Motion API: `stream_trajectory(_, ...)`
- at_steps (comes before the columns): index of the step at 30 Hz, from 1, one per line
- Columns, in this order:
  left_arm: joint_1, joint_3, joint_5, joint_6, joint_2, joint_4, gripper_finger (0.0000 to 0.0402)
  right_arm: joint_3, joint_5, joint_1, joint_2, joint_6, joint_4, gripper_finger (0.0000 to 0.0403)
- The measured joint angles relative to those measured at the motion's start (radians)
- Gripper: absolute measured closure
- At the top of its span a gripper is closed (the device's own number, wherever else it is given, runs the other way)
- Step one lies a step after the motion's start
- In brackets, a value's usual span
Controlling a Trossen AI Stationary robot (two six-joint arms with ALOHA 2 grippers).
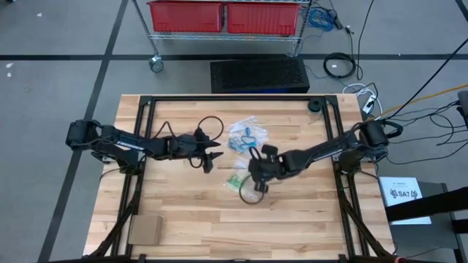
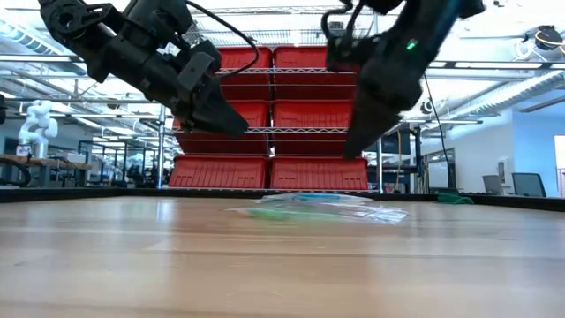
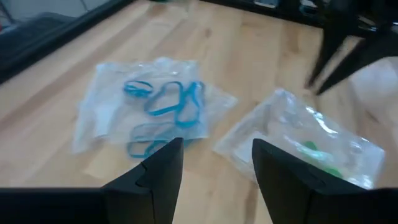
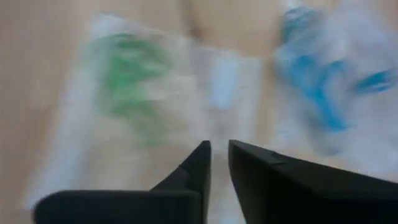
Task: Sort rubber bands
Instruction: Adjust the transparent zip lock bags
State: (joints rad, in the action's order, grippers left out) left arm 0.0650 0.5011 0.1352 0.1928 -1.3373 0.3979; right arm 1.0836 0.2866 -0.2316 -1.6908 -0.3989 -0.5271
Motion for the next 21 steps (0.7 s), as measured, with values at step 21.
stream_trajectory(21,0.0,-0.001,0.075,-0.05,0.001,-0.105,0.0206,0.0,0.025,0.357,-0.17,0.568,0.164,0.0321)
